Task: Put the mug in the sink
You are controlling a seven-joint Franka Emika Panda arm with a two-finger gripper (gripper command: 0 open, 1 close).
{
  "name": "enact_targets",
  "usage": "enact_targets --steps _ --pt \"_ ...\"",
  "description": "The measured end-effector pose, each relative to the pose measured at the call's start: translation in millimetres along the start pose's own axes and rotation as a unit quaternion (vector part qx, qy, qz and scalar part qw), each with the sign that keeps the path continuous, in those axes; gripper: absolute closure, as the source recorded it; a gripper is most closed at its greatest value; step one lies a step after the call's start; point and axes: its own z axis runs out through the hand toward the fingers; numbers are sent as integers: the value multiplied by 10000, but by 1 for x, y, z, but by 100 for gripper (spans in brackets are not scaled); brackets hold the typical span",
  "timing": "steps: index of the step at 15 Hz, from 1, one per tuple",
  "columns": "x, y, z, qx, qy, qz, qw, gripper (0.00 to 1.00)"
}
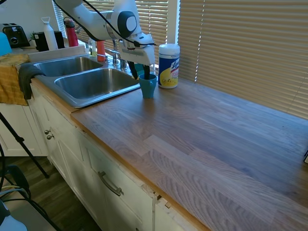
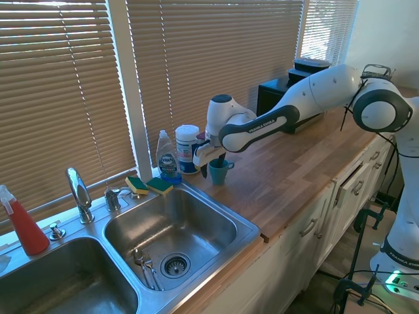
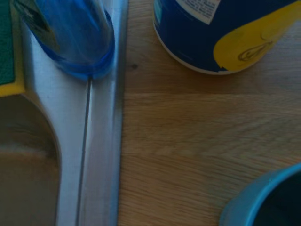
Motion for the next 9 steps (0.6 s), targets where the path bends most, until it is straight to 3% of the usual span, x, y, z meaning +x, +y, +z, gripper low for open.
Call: enact_targets --steps 9 --pt "4 -1 12 -160 -65 41 9998 100"
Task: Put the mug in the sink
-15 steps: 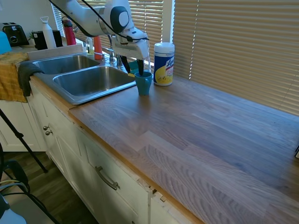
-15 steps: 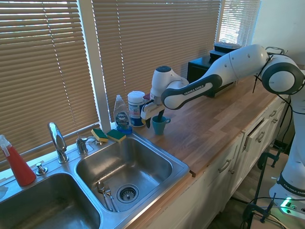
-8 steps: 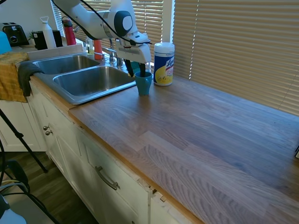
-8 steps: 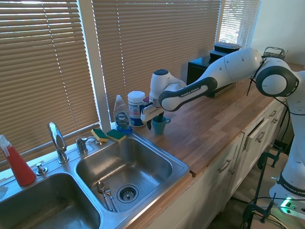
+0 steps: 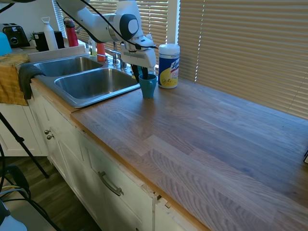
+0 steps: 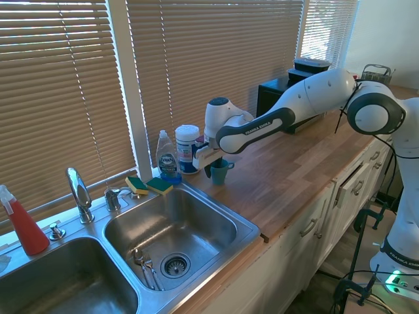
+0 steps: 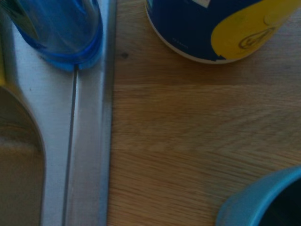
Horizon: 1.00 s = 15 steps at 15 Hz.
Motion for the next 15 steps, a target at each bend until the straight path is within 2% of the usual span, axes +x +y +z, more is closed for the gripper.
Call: enact_targets --steps 7,12,15 --pt "2 2 -2 13 -55 -38 10000 100" --pt "-25 1 -38 176 -9 -240 9996 100" --pt "-72 -7 -74 355 64 -634 9973 100"
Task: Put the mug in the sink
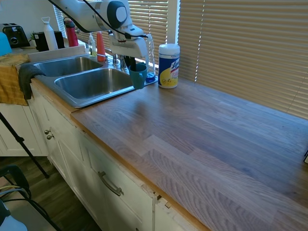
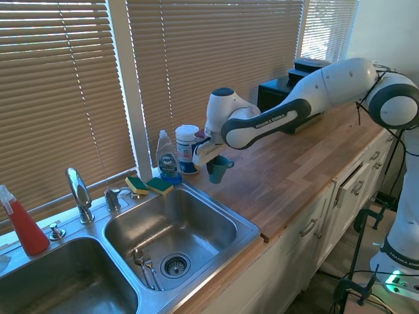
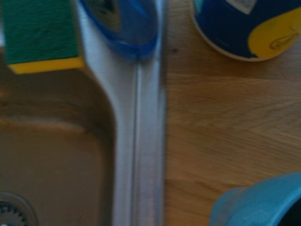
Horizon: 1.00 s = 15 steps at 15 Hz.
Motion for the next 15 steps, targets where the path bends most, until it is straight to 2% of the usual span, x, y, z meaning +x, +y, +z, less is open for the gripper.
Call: enact_targets --steps 2,4,8,11,15 --pt "-46 -23 -14 88 73 -245 9996 100" --pt "-90 -46 -12 127 92 -415 9990 100" --pt "-157 -106 26 155 107 -602 9980 100" --pt "-165 -134 77 93 101 -573 9983 100" --pt "-134 -150 133 -37 259 -337 9991 100"
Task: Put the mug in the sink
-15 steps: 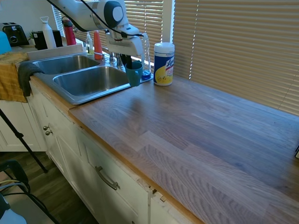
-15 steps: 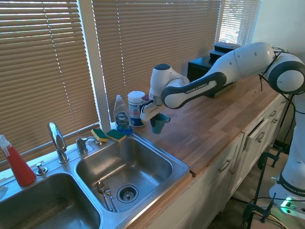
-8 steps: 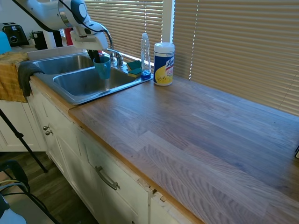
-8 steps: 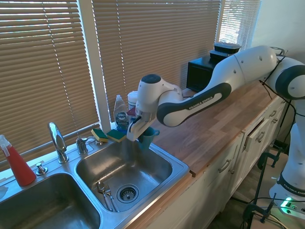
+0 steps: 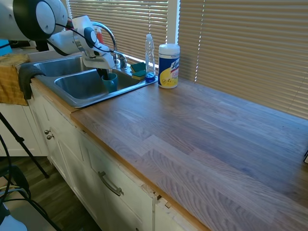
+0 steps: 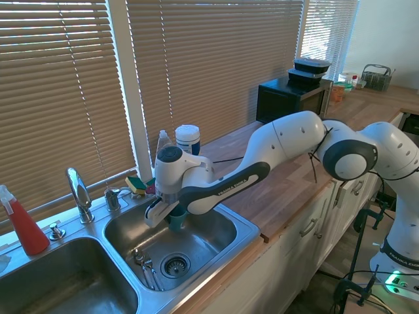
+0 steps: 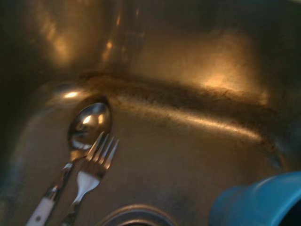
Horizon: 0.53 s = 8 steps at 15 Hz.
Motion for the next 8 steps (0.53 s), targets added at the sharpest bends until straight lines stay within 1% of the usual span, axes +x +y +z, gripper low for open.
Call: enact_targets --steps 3,8 --pt "6 -2 33 -196 -128 145 9996 100" --pt "6 2 62 -446 -442 196 9978 100"
